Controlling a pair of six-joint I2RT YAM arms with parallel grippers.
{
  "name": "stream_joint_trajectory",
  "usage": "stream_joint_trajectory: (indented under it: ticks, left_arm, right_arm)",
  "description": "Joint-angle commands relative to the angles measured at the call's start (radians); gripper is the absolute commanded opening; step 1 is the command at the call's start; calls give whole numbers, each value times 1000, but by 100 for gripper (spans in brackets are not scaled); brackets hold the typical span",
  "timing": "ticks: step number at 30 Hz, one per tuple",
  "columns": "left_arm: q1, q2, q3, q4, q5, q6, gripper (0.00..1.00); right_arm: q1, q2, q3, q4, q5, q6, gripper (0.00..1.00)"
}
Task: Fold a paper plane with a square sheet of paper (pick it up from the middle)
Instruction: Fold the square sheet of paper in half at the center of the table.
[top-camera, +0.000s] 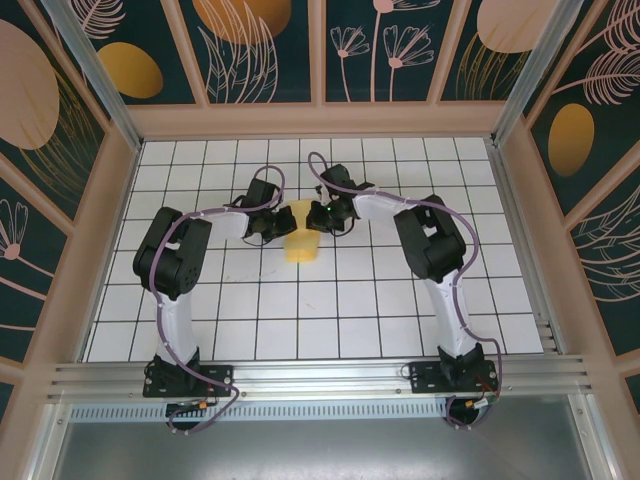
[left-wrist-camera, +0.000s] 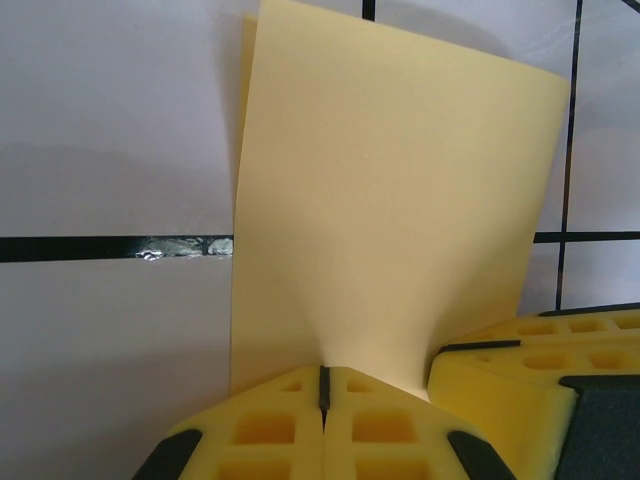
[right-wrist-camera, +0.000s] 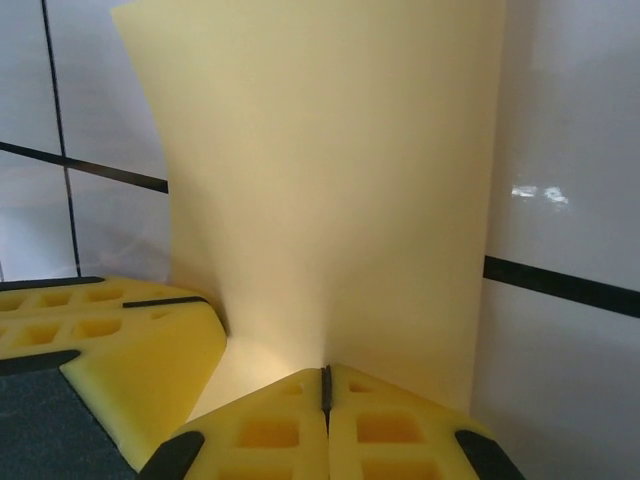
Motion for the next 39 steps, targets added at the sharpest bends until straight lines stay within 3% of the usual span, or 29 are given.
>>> stream_joint_trajectory:
  ticks: [1, 6, 10, 23, 39]
  left_arm:
    - [-1, 105, -78, -167, -154, -11, 3]
    - [1, 105, -91, -162, -159, -10, 3]
    - [0, 86, -114, -138, -154, -10, 3]
    - [0, 85, -110, -146, -151, -12, 4]
    - [1, 82, -154, -135, -158, -12, 3]
  right_arm:
    - [-24, -33, -100, -12, 33, -22, 7]
    - [-99, -98, -183, 28, 16, -18, 7]
    - [-64, -135, -107, 76, -48, 13, 7]
    - [-36, 29, 45, 80, -61, 25, 5]
    - [-120, 38, 20, 107, 81, 44, 5]
